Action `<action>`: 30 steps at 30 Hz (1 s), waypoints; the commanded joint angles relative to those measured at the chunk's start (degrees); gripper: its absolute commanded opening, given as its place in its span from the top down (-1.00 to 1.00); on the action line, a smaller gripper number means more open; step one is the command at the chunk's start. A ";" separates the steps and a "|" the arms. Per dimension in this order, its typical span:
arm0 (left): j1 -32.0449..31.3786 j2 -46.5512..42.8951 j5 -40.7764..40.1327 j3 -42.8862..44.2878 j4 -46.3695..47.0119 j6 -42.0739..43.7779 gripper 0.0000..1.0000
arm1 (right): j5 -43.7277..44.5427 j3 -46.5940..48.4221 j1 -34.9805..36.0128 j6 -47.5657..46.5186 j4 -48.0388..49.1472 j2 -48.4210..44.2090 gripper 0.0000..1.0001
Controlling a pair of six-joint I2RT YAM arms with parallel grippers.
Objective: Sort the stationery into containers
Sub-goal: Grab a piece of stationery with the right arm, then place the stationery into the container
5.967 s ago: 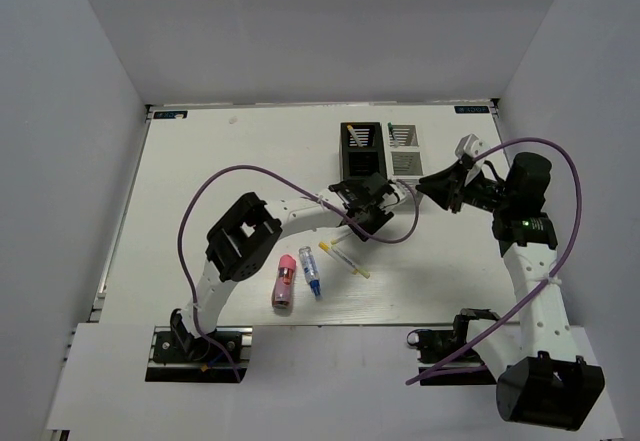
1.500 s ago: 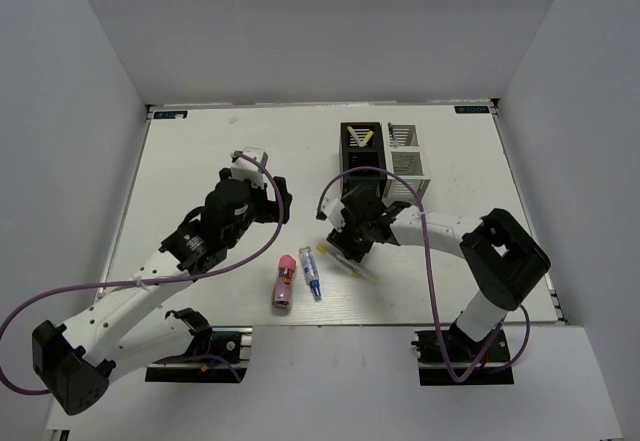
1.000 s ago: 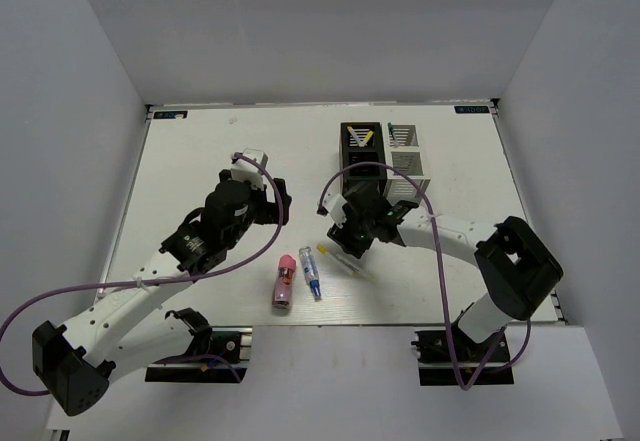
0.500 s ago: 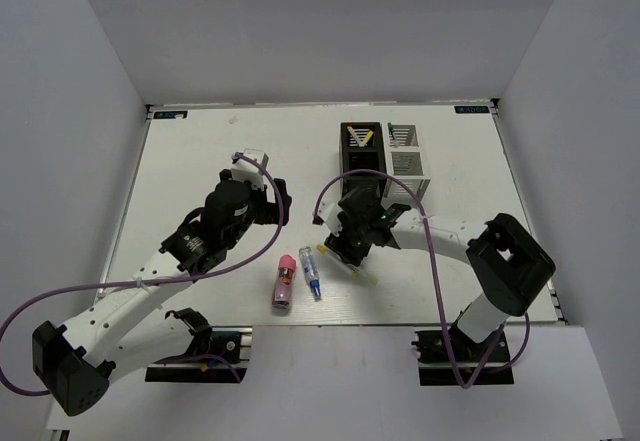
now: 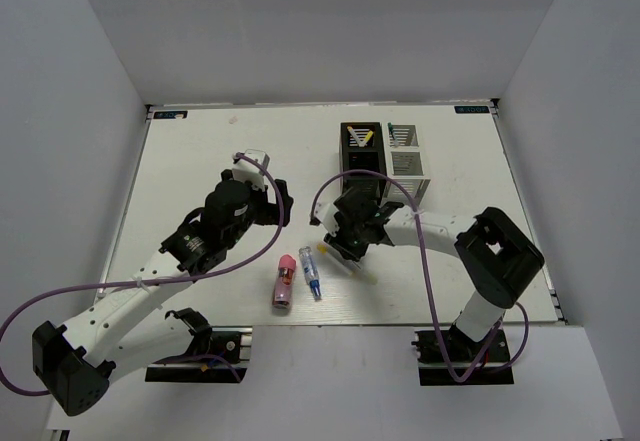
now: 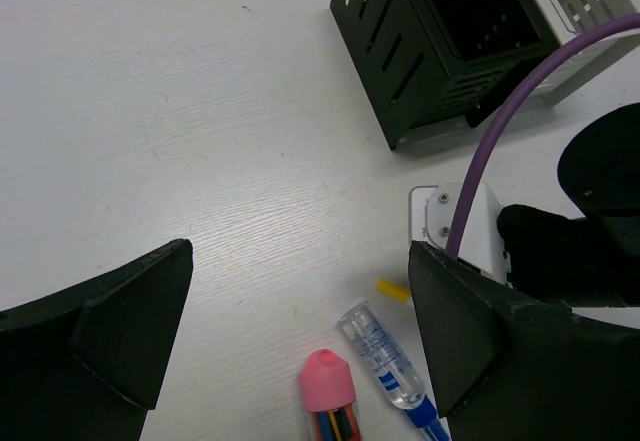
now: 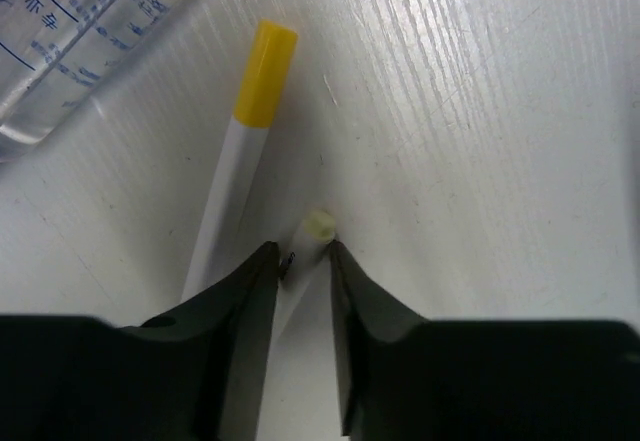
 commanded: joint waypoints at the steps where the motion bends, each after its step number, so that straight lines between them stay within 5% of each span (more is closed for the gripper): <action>1: 0.26 -0.74 3.25 -0.78 0.75 -1.03 -0.98 | -0.24 1.22 0.09 -0.51 -3.98 1.60 0.39; 9: 0.26 2.95 12.75 -0.78 1.81 -6.66 -0.98 | -1.65 1.57 -0.35 -1.04 -6.71 -0.16 1.00; 20: 0.26 -2.23 9.15 -3.06 2.96 -7.19 -0.98 | -0.77 9.29 -3.33 -2.53 -3.83 -20.00 1.00; 30: 0.26 0.75 12.49 -2.53 2.43 -6.67 -0.98 | 0.91 10.79 -10.10 -10.97 22.80 -17.24 1.00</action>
